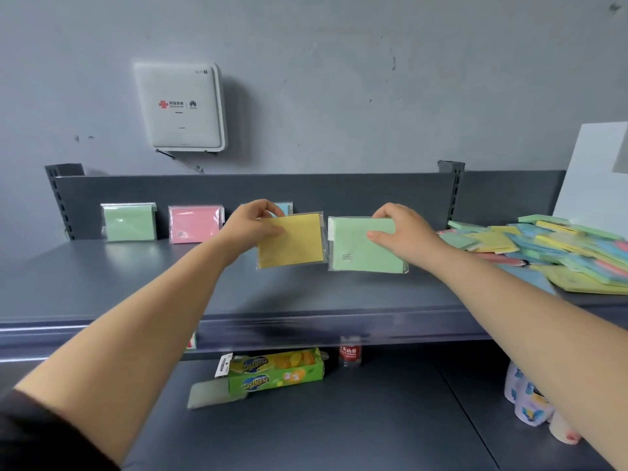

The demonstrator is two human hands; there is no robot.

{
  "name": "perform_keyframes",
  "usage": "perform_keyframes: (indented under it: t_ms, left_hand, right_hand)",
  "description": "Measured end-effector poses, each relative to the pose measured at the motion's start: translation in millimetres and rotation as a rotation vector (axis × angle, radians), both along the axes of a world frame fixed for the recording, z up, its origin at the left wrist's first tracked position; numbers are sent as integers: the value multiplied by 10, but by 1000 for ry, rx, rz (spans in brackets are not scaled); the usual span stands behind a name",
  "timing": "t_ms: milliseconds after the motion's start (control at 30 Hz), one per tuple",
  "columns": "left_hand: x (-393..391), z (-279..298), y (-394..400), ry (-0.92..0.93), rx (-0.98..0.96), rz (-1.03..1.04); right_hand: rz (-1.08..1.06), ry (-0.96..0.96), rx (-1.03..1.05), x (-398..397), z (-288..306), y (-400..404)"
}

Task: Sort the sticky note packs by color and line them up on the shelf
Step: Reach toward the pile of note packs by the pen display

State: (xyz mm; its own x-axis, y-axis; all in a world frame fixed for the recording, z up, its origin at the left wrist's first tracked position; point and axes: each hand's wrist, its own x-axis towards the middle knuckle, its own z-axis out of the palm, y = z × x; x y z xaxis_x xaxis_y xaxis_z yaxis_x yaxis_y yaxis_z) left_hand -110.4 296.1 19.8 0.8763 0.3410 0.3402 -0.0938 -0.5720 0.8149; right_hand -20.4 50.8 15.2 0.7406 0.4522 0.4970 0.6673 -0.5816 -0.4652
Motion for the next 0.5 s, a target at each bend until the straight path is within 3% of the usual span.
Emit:
perform_keyframes:
  t_ms: [500]
  left_hand:
    - [722,180,645,-73,197,-24]
  right_hand:
    - [-53,76,0,387,54,732]
